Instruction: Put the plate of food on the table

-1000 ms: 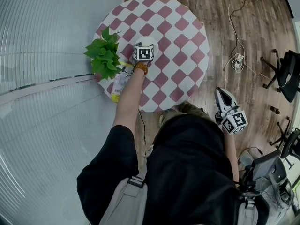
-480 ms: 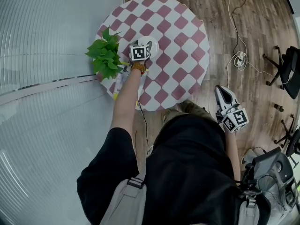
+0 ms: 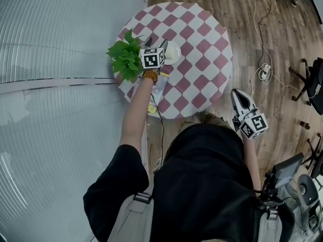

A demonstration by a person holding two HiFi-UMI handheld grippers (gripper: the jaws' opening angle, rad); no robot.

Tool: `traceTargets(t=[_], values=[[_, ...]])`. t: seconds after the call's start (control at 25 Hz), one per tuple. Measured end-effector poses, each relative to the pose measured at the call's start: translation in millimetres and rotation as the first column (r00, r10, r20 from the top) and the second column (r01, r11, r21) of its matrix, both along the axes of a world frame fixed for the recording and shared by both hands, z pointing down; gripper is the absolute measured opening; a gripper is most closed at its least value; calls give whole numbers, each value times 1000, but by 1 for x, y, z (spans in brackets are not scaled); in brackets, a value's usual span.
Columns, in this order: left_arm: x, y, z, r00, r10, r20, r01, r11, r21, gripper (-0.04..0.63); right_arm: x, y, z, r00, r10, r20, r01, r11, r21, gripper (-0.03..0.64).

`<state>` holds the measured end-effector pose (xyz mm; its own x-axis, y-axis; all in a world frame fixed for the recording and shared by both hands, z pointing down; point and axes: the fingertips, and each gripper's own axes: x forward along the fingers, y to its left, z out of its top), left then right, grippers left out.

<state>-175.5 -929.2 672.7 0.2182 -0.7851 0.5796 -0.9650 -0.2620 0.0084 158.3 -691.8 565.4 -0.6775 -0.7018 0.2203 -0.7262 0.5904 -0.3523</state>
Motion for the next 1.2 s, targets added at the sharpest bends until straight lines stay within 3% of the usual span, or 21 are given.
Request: traceTargets(t=[0.24,0.36,0.68,0.84,1.04,1.2], values=[[1,46,-59,1000,15,-19,-12,991,135,310,-19,2,-13,999,-35,21,35,999,18,12],[1,78,-72,999,27,21,-30,984,178,310,-36,8,-18,996,-89,-20,90,995,46,12],[18,172,-83,977,125,174,-162,963,214,310,-83,38,-25,975,-221,-29,222,974,52,12],[27,211,-84,979,134,150,-167,959,230,310,-112,57,-24,958,-285,-38,287,957,50,12],[36,263,-99,964,177,200,-227,938,263,310,-148,86,-37,934,-354,-44,357,931,71,12],[27,309,-113,970,163,181,-212,932,296,310,-172,111,-48,919,-391,-58,395,913,102,12]])
